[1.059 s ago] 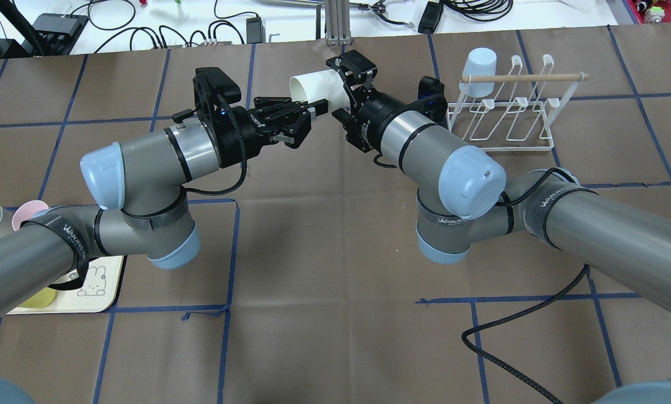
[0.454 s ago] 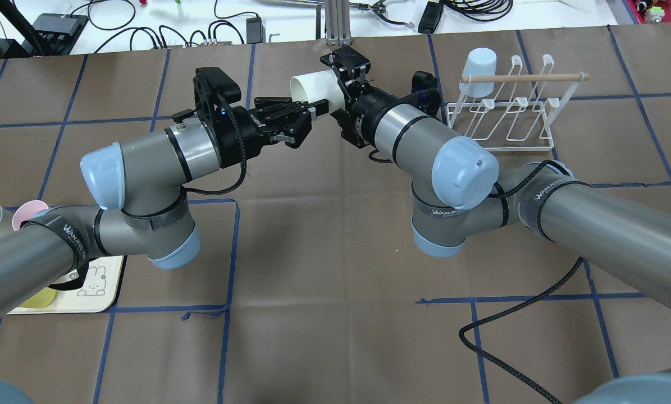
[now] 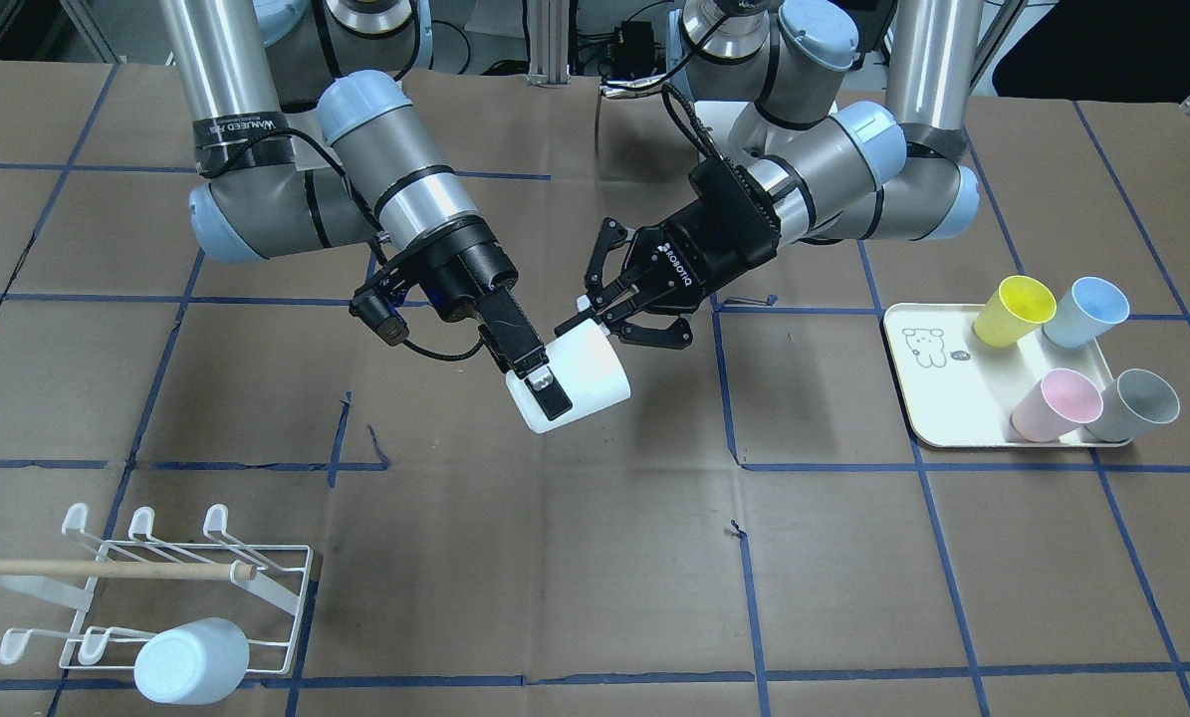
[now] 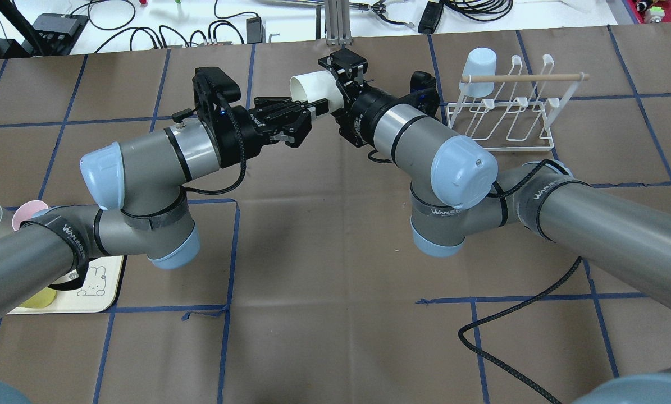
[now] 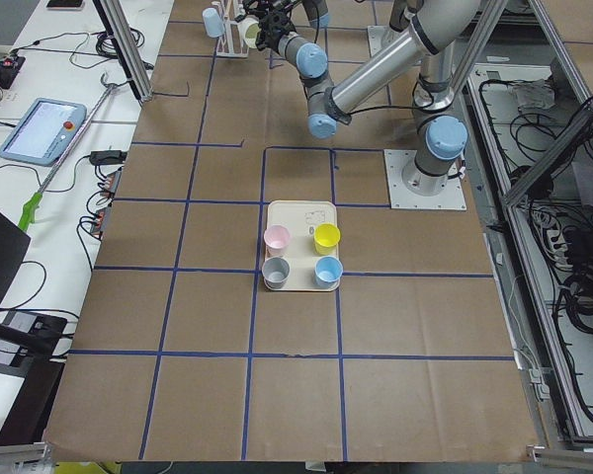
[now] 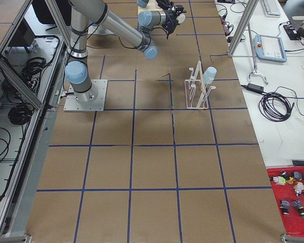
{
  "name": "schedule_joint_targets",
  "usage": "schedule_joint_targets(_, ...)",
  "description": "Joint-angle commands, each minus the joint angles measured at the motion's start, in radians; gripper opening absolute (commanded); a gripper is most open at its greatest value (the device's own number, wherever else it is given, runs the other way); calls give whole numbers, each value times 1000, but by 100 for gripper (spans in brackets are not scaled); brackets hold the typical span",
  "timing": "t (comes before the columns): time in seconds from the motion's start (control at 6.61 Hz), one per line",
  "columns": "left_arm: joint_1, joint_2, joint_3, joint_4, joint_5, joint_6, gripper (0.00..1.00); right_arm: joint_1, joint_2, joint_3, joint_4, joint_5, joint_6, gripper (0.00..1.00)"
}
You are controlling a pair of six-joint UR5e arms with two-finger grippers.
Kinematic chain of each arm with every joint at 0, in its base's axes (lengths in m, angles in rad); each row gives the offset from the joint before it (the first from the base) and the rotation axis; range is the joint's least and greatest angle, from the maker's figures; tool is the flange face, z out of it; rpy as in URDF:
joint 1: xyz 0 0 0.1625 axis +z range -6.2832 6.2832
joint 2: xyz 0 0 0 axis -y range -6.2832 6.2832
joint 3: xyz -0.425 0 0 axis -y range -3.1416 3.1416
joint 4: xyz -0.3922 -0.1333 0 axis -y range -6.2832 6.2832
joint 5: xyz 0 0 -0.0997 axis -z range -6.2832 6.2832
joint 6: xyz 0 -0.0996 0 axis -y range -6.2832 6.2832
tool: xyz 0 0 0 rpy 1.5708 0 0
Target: Transfer IKEA cup to right arm and place on rack
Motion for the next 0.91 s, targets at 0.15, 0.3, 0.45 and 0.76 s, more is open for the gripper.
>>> schedule_joint_targets(0.15,0,3,0,0,2,-4,12,-1,-1,-7,-1,1,-3,58)
schedule_joint_targets(0.3,0,6,2,0,14,-12,32,-1,-1,-8,-1,3,-3,54)
schedule_joint_targets(0.45,0,0,3,5,32,-12,69,-1,-1,-8,-1,3,-3,53)
schedule_joint_targets(0.76,0,2,5,5,31,-21,91,-1,-2,-7,-1,3,-3,53)
